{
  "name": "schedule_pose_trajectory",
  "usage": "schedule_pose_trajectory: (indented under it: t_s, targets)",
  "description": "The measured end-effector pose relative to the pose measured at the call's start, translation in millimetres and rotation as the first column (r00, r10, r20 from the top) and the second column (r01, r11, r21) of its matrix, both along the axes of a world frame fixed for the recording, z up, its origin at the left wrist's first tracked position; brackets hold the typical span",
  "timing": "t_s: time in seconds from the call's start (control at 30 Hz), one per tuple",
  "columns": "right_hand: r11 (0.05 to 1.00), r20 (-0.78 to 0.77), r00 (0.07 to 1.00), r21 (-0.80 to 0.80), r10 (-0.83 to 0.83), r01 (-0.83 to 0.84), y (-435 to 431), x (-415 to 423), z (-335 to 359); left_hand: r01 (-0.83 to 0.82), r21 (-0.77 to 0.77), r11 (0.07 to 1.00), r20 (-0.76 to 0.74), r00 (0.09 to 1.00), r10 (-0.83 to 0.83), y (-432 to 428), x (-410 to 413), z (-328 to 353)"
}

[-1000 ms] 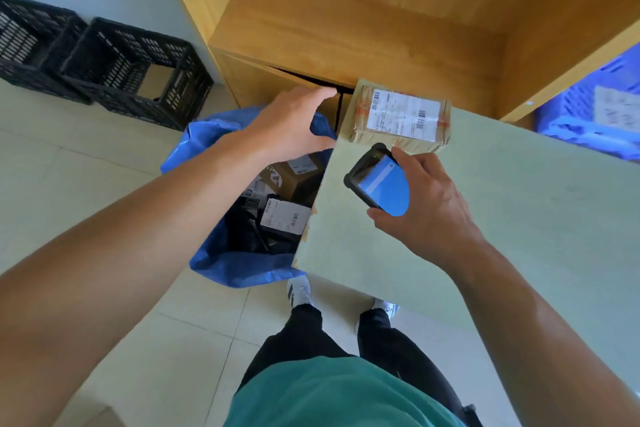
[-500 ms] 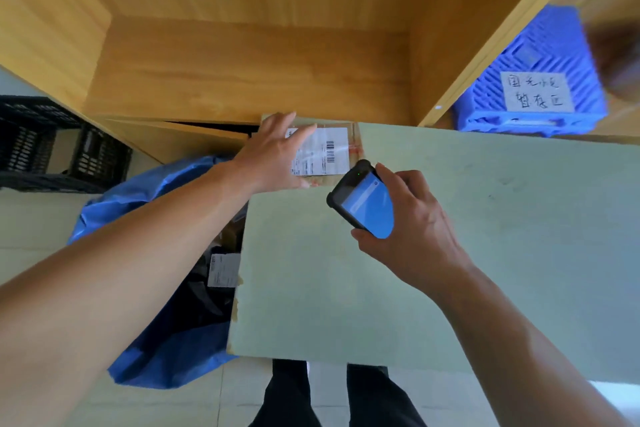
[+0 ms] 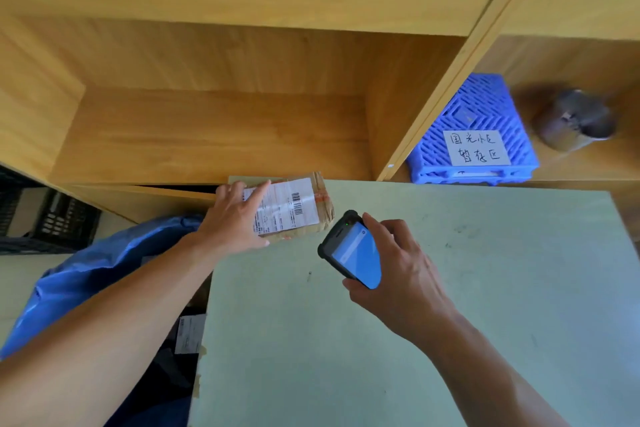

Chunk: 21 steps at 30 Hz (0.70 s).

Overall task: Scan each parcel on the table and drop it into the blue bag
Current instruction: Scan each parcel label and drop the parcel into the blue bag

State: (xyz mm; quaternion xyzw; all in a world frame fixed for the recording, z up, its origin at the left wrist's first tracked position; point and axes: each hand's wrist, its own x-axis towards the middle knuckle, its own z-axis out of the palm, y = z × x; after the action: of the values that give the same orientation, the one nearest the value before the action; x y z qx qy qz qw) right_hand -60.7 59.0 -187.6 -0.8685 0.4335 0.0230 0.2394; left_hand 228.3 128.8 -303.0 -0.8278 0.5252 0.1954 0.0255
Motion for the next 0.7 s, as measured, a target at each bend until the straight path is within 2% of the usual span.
schedule_pose_trajectory:
  t_s: [0.17, 0.3, 0.43, 0.7]
  targets:
    - [0.999, 0.046, 0.998, -0.026, 0.034, -0.033, 2, 12, 34, 0.084, -0.109, 0.990, 0.074, 0.994, -0.077, 1, 3, 83]
    - [0.989, 0.107, 0.989, -0.121, 0.102, -0.089, 11, 33, 82, 0.180, -0.188, 0.966, 0.213, 0.967, -0.139, 14, 14, 174]
    - [0.961, 0.182, 0.970, -0.251, 0.160, -0.112, 25, 47, 129, 0.231, -0.252, 0.940, 0.382, 0.916, -0.123, 44, 27, 256]
    - [0.917, 0.142, 0.958, -0.353, 0.248, -0.185, 64, 71, 163, 0.252, -0.218, 0.943, 0.577, 0.813, -0.084, 125, 58, 330]
